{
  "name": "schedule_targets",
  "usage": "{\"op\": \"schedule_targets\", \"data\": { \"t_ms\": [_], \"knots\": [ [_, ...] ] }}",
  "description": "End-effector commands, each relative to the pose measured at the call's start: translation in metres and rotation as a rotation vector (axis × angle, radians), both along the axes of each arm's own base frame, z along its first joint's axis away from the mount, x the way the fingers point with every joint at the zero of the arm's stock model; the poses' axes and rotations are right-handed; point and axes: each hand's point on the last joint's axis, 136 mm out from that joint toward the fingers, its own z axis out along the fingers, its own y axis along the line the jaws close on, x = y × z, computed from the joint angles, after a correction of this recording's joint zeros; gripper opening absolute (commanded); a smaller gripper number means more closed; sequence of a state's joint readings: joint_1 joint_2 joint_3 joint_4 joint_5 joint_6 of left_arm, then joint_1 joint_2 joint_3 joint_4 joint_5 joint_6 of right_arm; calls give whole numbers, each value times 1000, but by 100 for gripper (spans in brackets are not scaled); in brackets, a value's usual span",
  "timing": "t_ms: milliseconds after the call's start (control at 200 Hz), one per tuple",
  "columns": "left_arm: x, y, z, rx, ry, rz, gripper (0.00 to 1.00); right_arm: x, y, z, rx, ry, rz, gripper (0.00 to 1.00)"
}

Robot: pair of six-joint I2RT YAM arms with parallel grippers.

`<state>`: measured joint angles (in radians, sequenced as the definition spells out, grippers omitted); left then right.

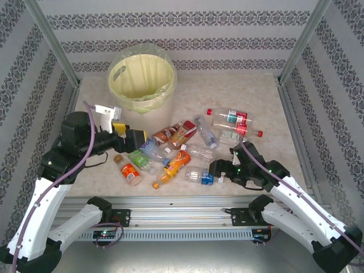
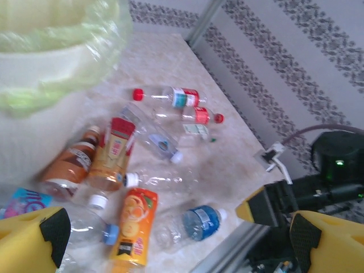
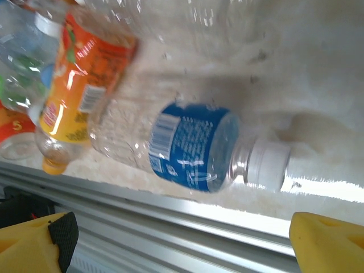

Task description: Put the plastic bottles in the bin

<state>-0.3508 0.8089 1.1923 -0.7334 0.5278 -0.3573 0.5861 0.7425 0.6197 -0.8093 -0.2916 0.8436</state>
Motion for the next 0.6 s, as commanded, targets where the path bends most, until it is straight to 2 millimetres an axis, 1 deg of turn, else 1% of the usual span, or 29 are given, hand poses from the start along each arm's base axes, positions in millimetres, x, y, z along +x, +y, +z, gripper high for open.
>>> {"op": "schedule_targets", "data": {
  "t_ms": [0,100,245,310,435,595],
  "knots": [
    [-8,-19,8,-104,-29,-84,100,-2,-2,-11,-22,52,-90,97],
    [-7,-29,-7,-149,4,-116,100,-4,-3,-25,-39,109,-142,98],
    [-6,-39,-15,-161,-3,-135,100,-3,-6,-38,-28,146,-256,98],
    [-6,-44,-19,-163,-2,-148,100,-2,-2,-42,18,162,-302,98],
    [-7,-55,-28,-163,14,-176,100,3,7,-47,103,177,-362,98],
    [-9,-67,-33,-175,22,-204,100,6,12,-51,134,194,-388,98]
  ]
}}
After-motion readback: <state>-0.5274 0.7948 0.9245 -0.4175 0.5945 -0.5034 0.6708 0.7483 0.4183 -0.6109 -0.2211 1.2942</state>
